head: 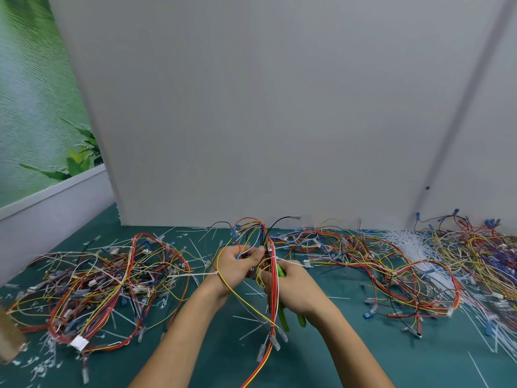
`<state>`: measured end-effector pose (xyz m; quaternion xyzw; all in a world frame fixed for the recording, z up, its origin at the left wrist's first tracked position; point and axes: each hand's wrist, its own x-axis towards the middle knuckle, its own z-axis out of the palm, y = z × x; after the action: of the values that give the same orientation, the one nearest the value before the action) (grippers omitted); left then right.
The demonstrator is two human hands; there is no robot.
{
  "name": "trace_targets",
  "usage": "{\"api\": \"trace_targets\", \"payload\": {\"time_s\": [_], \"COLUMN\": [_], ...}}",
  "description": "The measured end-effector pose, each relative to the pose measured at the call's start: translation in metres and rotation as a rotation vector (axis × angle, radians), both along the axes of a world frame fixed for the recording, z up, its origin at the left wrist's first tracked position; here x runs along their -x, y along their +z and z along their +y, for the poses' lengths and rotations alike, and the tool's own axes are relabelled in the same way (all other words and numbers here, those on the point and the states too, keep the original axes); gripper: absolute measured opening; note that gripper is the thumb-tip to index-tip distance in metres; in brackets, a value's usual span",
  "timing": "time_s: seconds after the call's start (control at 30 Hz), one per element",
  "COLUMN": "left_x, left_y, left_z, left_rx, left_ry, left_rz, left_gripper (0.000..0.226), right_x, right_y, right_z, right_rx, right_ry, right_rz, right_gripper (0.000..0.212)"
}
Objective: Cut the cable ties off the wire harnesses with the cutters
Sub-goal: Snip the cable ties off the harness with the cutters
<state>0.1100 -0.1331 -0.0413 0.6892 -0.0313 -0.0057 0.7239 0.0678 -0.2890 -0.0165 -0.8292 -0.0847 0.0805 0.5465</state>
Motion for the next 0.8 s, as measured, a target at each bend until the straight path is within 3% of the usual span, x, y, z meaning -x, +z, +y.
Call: {"api": "trace_targets", "payload": {"time_s": [0.23, 0.57, 0.8], "left_x": [0.002, -0.0032, -0.0005], "left_y": [0.0029, -0.0037, -0.0013], "left_z": [0.0, -0.0022, -0.0055], "left_rx": [0.001, -0.001, 0.017], "left_ry": [-0.015, 0.01, 0.032], "left_rz": [-0.018, 0.006, -0.01], "left_gripper": [0.042, 0.02, 0.019], "right_x": [0.0022, 0.0019, -0.0012], "right_y": [0.0021, 0.0036, 0.0], "right_z": [0.0001, -0.0012, 0.0002], "right_rx": [0.002, 0.03, 0.039], "right_ry": [-0.034, -0.006, -0.01], "right_rz": [-0.002, 0.002, -0.011], "right_gripper": [0.017, 0.019, 0.02]}}
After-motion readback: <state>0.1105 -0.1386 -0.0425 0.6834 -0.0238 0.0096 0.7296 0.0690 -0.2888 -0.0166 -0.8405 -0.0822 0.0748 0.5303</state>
